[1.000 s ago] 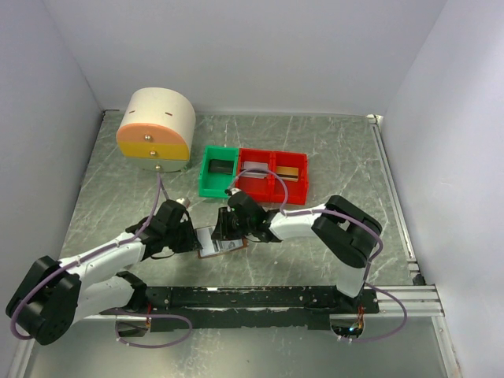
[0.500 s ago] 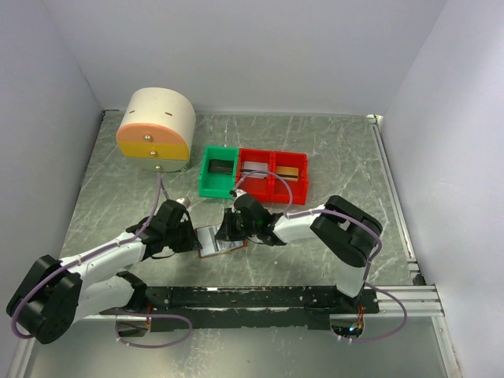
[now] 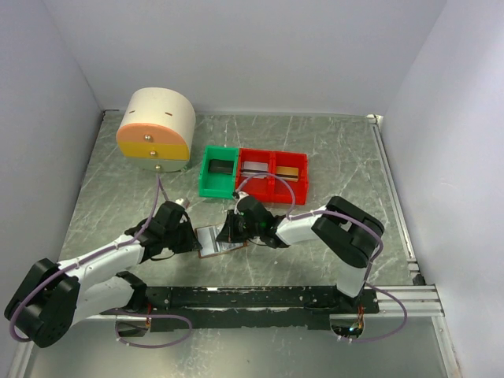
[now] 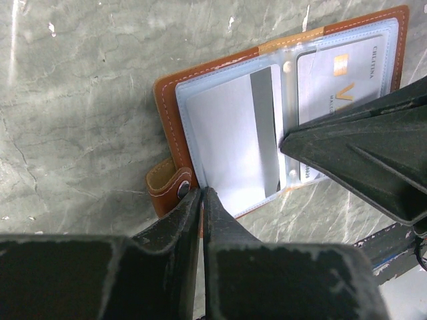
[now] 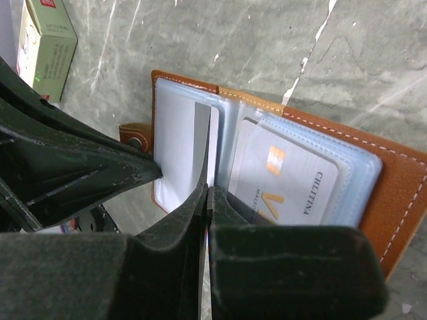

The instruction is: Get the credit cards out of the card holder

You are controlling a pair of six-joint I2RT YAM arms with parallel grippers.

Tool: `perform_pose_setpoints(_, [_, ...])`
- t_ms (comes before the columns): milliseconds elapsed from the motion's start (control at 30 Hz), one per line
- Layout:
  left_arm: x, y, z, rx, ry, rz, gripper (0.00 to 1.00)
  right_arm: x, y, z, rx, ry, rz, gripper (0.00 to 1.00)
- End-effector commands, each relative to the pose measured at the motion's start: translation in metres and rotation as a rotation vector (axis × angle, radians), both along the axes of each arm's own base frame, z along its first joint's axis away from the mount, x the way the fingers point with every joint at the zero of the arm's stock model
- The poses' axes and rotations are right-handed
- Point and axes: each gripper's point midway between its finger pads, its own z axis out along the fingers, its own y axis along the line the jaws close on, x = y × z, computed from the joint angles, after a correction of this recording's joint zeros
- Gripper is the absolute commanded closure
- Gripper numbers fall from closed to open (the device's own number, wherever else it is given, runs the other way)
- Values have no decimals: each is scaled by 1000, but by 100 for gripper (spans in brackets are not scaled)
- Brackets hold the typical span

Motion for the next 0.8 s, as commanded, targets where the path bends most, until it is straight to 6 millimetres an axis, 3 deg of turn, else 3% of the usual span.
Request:
perform_pose_setpoints(0, [-9,9,-13,44,22,-3,85,-8,5,13,-8,-14,31,97])
perform_pose_setpoints(167, [-9,9,-14,40,24,-5,85,-9,5,17,-4,-21,39,96])
perform_pose_setpoints(367, [-9,8,-14,39,24,-7,86,-6,-3,-4,-107,5,22,82])
perform_pose_setpoints(500, [-9,9,-14,42,25,-7,86,-6,-5,-15,-141,23,11,80])
perform_pose_setpoints(767, [-9,10,-14,51,25,-7,86,2,-8,-16,-250,-37,-36,79])
